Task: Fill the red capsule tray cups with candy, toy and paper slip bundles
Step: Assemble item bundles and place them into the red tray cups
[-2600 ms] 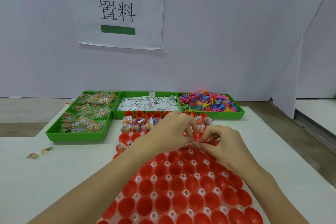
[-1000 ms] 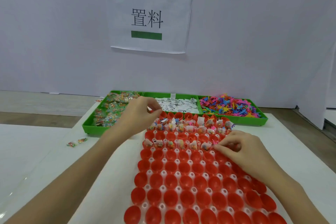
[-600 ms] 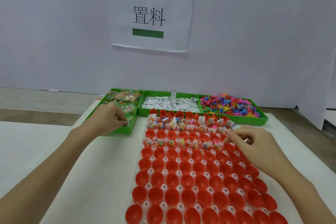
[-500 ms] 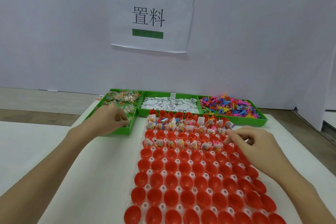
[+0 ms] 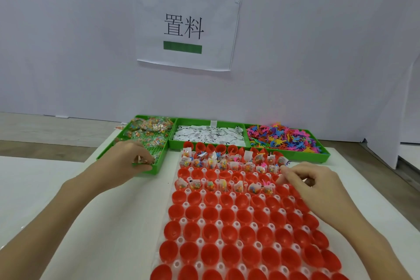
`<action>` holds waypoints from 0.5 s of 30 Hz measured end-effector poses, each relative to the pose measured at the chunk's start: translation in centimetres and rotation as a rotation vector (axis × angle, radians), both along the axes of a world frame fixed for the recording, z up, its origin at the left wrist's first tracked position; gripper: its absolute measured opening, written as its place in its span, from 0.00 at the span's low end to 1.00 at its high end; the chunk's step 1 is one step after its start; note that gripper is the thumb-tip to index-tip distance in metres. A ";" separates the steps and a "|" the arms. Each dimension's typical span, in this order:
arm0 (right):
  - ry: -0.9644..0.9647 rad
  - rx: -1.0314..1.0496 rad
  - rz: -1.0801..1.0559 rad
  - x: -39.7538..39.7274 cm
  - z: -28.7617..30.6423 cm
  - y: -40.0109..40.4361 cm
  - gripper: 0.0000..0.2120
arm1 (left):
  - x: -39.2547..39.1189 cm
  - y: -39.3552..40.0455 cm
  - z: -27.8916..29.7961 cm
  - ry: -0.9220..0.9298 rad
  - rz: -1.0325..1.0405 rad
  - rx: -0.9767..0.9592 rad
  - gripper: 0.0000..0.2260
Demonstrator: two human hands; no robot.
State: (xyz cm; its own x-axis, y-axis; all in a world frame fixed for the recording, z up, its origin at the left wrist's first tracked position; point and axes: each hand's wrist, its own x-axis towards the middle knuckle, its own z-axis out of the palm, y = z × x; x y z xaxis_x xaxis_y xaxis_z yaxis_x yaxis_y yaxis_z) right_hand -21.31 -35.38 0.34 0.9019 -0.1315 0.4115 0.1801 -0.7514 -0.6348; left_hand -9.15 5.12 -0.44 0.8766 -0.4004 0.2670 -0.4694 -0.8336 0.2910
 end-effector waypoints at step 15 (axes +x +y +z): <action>0.143 -0.263 0.181 7.7 3.0 5.5 0.07 | -8.5 -5.1 -1.3 0.080 -0.143 -0.849 0.07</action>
State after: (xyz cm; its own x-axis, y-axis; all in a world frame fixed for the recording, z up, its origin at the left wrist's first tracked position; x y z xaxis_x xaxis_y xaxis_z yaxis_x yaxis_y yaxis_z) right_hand -13.61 -29.92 3.38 0.9518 0.1299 0.2780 0.2489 -0.8567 -0.4518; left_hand -17.61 0.07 -1.71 0.8621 -0.2008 0.4652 -0.5045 -0.2535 0.8254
